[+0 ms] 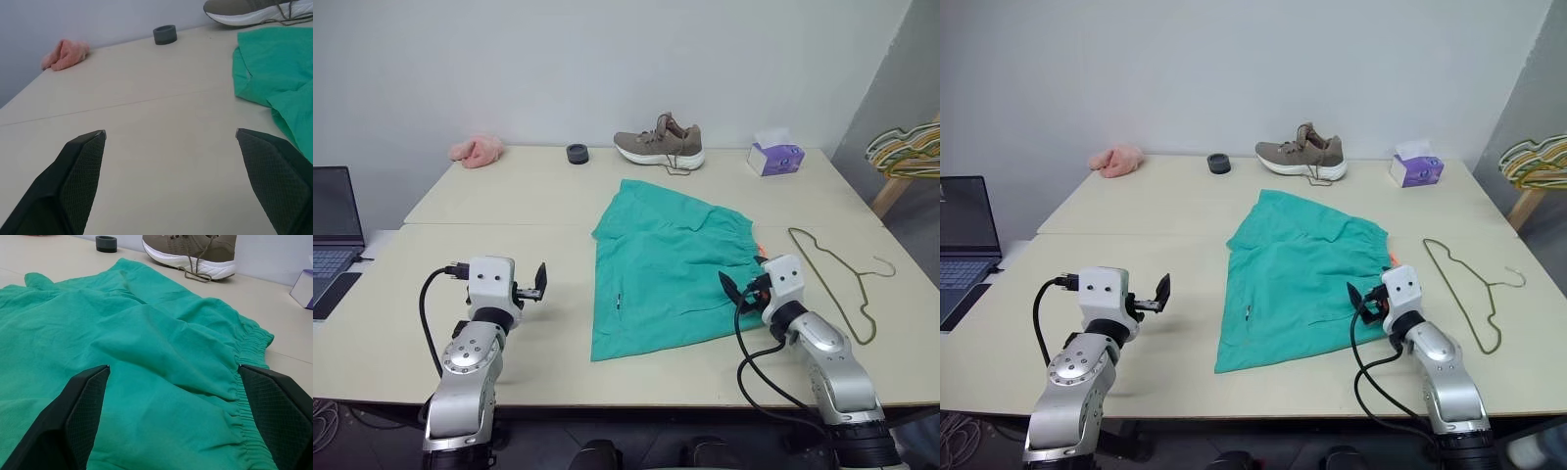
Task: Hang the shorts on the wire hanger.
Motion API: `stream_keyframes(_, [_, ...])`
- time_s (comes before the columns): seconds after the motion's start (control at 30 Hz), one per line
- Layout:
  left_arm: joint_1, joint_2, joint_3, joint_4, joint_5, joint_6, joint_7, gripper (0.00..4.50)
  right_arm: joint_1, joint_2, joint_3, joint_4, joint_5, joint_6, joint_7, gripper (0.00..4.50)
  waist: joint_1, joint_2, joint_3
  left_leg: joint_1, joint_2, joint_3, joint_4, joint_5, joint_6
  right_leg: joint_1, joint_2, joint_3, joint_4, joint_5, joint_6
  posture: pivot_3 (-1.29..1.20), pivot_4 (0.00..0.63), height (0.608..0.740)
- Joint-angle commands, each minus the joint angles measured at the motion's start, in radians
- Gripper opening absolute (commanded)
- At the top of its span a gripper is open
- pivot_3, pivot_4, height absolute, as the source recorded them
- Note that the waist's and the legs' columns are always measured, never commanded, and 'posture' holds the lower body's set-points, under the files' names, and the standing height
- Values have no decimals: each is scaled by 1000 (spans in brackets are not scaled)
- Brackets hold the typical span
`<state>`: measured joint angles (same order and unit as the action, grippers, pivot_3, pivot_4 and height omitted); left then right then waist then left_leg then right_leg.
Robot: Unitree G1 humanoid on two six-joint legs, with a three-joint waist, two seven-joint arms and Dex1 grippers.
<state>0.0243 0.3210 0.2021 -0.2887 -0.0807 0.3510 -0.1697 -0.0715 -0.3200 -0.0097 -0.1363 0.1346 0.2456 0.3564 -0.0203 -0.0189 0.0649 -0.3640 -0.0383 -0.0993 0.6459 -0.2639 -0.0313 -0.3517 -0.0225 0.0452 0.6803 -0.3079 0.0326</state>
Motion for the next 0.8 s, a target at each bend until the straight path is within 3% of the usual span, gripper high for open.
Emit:
stream_keyframes(0.03, [0, 14, -3, -59, 6, -39, -15, 4500, -21, -4, -6, -24, -1, -31, 10, 4468, 1, 0, 0, 0, 0, 0, 0, 0, 0, 0, 0, 0, 0, 0, 0, 23, 0, 740])
stream_keyframes(0.8, [10, 22, -17, -68, -33, -33, -101, 4500, -14, -16, -1, -64, 15, -17, 73, 4468, 18, 1, 0, 0, 0, 0, 0, 0, 0, 0, 0, 0, 0, 0, 0, 12, 0, 740])
